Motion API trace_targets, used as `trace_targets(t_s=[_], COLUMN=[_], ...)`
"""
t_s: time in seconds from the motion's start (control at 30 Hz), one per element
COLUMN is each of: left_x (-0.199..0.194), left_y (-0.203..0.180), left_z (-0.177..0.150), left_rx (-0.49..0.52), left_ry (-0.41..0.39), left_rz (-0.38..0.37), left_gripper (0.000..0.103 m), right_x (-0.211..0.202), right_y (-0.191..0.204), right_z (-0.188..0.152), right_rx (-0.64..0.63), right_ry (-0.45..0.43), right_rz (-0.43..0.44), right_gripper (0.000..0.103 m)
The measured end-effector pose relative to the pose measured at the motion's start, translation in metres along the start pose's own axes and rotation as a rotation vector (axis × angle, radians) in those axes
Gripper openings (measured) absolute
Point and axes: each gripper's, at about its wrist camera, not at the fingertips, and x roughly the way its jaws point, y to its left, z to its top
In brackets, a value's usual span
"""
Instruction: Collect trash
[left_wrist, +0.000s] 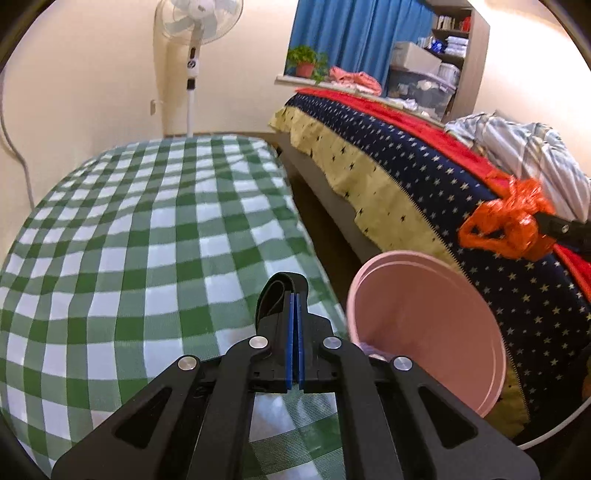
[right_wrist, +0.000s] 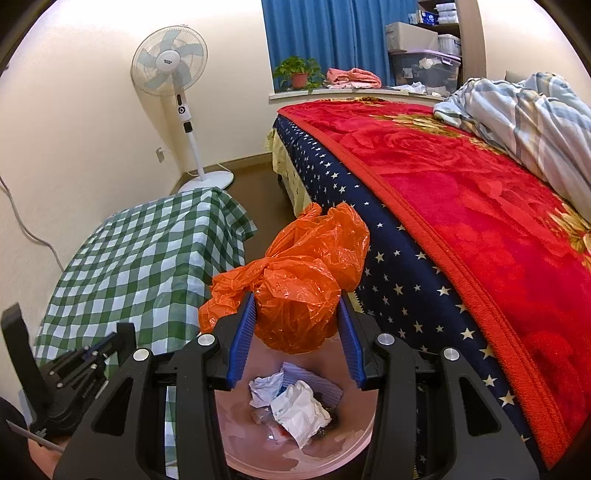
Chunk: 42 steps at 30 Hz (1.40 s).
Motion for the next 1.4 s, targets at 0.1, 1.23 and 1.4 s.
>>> trace_targets(t_s=[0.1,1.23,1.4], left_x=[-0.004,-0.074,-0.115], left_y=[-0.013,-0.041,-0.013], left_z=[0.007,-0.006,-0.022], left_rx=[0.019,0.107,0.05], left_ry=[-0.03,-0.122,-0.163], left_rz=[-0.037,-0.099,-0.004], left_gripper=[0.001,0.062,0.074], right_x=[0.0,-0.037,-0.052], right_y=[-0.001,0.026,0.049], right_z=[-0.001,-0.029,-0.047], right_rx=[-0.007,-0.081,-0.111], right_ry=[0.005,-0.048,-0.066], right_rz=[-0.009,-0.027,0.016], right_gripper=[0.044,0.073,0.082])
